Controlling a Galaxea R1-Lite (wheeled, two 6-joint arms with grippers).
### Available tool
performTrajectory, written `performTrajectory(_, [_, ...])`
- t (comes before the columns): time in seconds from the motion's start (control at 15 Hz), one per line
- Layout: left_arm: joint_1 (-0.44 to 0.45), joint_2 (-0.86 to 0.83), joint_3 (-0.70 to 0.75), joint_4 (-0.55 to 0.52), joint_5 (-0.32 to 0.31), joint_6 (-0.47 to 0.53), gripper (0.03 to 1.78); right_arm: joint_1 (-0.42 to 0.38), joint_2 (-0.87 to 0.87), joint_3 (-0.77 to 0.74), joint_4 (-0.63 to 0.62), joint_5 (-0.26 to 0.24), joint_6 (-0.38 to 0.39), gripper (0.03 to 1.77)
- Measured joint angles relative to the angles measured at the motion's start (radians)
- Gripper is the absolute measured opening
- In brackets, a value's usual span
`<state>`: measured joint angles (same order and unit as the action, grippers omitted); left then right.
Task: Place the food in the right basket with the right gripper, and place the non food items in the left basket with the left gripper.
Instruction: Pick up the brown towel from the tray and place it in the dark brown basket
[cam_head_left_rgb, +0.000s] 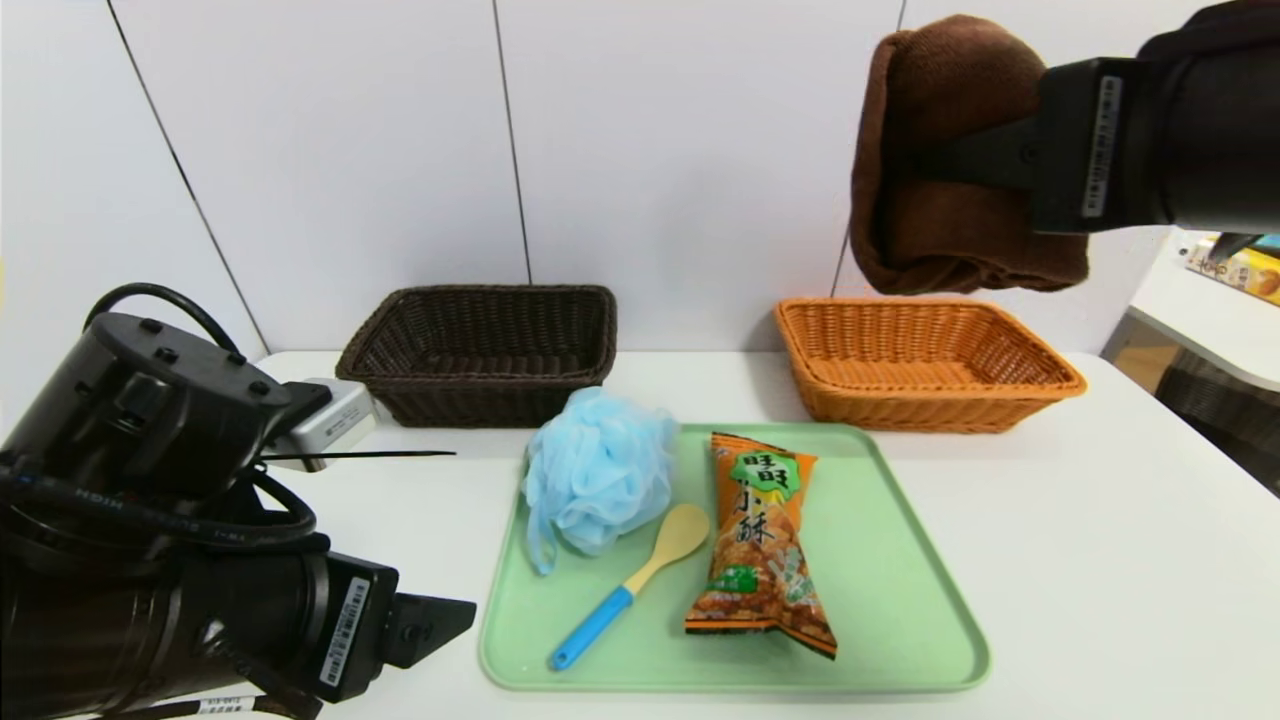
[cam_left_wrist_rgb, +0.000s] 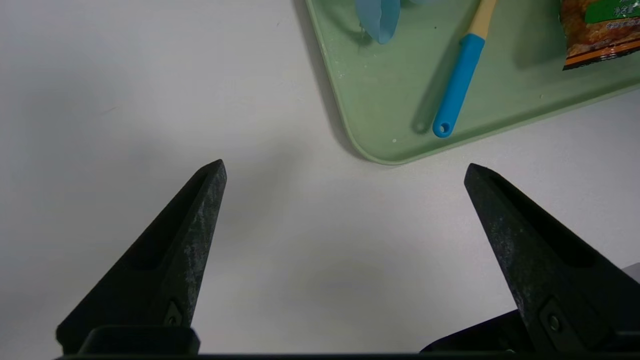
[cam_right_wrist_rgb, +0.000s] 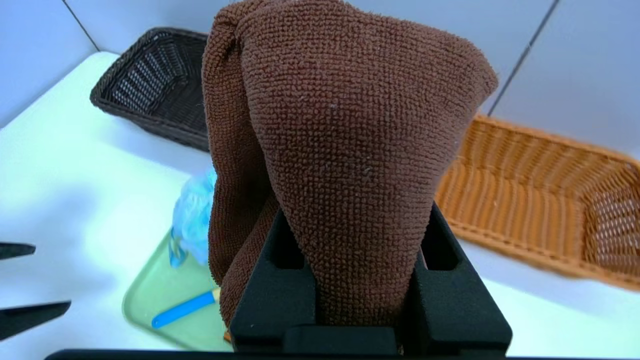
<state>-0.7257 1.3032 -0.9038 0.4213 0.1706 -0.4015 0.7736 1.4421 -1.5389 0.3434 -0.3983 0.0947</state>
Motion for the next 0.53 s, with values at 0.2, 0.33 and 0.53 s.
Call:
performTrajectory(0.2, [0.002, -0.016, -0.001, -0.001, 0.016, 0.004, 1.69, 0.002, 0.089, -0.002, -0.128, 0.025, -0.016, 0.44])
performTrajectory(0.33, [0.002, -0.021, -0.008, -0.001, 0.020, 0.007, 1.69, 0.009, 0.166, -0.003, -0.236, 0.047, -0.021, 0.44])
performTrajectory(0.53, [0.001, -0.030, -0.013, -0.002, 0.020, 0.007, 1.69, 0.020, 0.292, -0.013, -0.417, 0.065, -0.054, 0.44])
